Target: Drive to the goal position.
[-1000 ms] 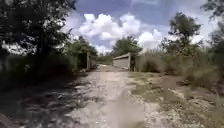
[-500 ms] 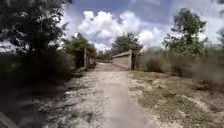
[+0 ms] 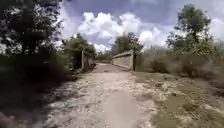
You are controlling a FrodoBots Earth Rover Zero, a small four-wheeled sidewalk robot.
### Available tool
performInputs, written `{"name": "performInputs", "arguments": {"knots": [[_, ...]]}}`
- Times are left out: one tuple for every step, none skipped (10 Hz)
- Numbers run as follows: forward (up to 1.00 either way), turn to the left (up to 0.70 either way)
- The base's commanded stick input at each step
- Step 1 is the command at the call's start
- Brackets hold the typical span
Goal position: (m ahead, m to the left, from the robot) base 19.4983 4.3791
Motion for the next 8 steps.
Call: {"name": "performInputs", "arguments": {"knots": [[0.85,0.0],[0.85,0.0],[0.85,0.0],[0.85,0.0],[0.85,0.0],[0.85,0.0],[0.85,0.0],[0.85,0.0]]}}
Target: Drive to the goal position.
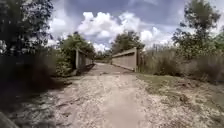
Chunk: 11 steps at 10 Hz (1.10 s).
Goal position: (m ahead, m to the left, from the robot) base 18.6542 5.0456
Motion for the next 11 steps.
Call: {"name": "performInputs", "arguments": {"knots": [[0.85,0.0],[0.85,0.0],[0.85,0.0],[0.85,0.0],[0.85,0.0],[0.85,0.0],[0.85,0.0],[0.85,0.0],[0.85,0.0],[0.85,0.0],[0.85,0.0]]}}
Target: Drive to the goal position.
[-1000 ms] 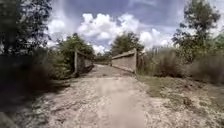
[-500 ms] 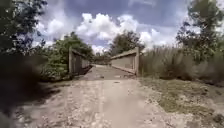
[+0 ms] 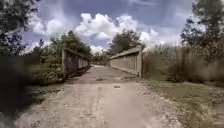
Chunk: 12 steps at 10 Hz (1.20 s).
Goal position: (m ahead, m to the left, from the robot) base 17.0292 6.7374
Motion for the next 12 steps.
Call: {"name": "performInputs", "arguments": {"knots": [[0.85,0.0],[0.85,0.0],[0.85,0.0],[0.85,0.0],[0.85,0.0],[0.85,0.0],[0.85,0.0],[0.85,0.0],[0.85,0.0],[0.85,0.0],[0.85,0.0],[0.85,0.0]]}}
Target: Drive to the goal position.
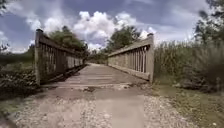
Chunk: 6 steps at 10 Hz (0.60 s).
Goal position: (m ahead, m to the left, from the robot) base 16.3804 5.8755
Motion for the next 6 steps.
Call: {"name": "performInputs", "arguments": {"knots": [[0.85,0.04],[0.85,0.3],[0.85,0.34],[0.85,0.34],[0.85,0.34],[0.85,0.14]]}}
